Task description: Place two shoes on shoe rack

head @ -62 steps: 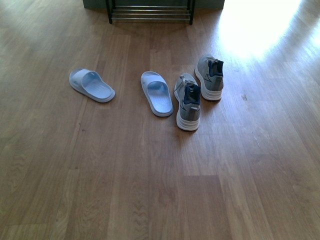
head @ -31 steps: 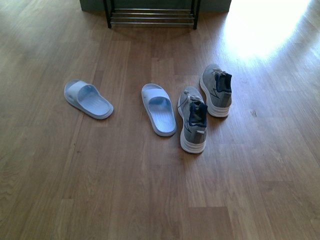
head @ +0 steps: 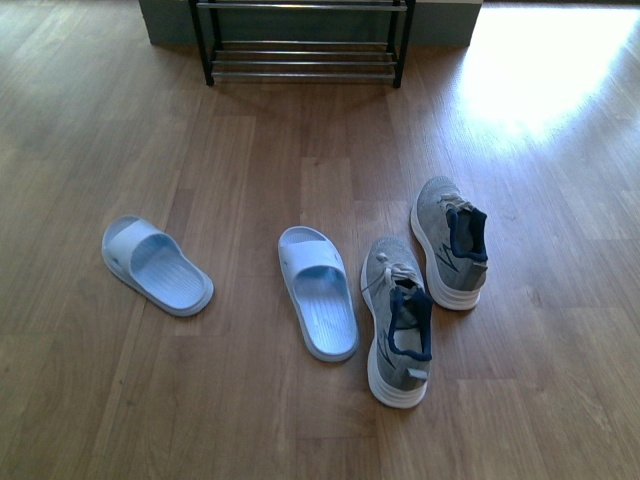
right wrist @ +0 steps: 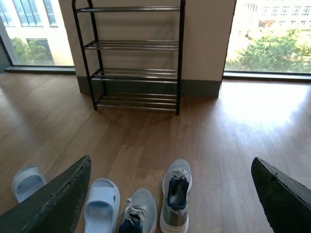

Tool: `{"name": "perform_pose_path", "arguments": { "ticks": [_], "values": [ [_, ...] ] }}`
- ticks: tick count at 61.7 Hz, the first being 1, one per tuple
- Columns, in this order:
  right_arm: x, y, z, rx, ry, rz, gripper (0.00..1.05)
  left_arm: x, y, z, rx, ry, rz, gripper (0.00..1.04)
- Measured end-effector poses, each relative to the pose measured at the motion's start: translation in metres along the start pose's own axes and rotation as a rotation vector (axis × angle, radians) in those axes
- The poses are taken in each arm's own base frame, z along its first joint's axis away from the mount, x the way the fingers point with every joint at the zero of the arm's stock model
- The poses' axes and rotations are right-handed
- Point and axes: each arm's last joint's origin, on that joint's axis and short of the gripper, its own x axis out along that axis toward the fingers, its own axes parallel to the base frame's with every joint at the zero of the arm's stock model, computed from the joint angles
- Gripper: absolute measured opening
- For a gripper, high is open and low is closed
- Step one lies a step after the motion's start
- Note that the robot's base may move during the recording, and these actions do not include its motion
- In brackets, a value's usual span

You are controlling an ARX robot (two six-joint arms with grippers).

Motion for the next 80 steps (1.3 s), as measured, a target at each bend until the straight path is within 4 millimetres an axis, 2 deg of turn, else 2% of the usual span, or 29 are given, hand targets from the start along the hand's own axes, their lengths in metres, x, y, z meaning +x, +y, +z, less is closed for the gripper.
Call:
{"name": "perform_pose_path", "arguments": {
  "ticks": [36,41,47,52,60,62,65,72,74,80],
  "values": [
    [0.000,0.000,0.000,0.003,0.003,-0.003,0.96,0.000,0.000,0.000,0.000,0.000,0.000,0.95],
    [0.004,-0.001,-0.004,0.042,0.099,-0.053,0.96,0.000,0.000,0.000,0.000,0.000,0.000,0.95],
    [0.015,0.001,-0.007,0.074,0.217,-0.026,0.96,0.000,0.000,0.000,0.000,0.000,0.000,0.95],
    [0.031,0.004,-0.008,0.085,0.291,0.004,0.96,0.000,0.000,0.000,0.000,0.000,0.000,0.95],
    [0.084,0.009,-0.012,0.084,0.407,0.035,0.96,0.000,0.000,0.000,0.000,0.000,0.000,0.95],
    [0.102,0.010,-0.016,0.086,0.444,0.040,0.96,0.000,0.000,0.000,0.000,0.000,0.000,0.95],
    [0.117,0.011,-0.022,0.085,0.484,0.038,0.96,0.000,0.000,0.000,0.000,0.000,0.000,0.95],
    [0.158,0.011,-0.047,0.082,0.609,0.029,0.96,0.000,0.000,0.000,0.000,0.000,0.000,0.95],
    [0.174,0.010,-0.061,0.082,0.665,0.021,0.96,0.000,0.000,0.000,0.000,0.000,0.000,0.95],
    [0.201,0.006,-0.088,0.073,0.748,-0.006,0.96,0.000,0.000,0.000,0.000,0.000,0.000,0.95]
  ]
}}
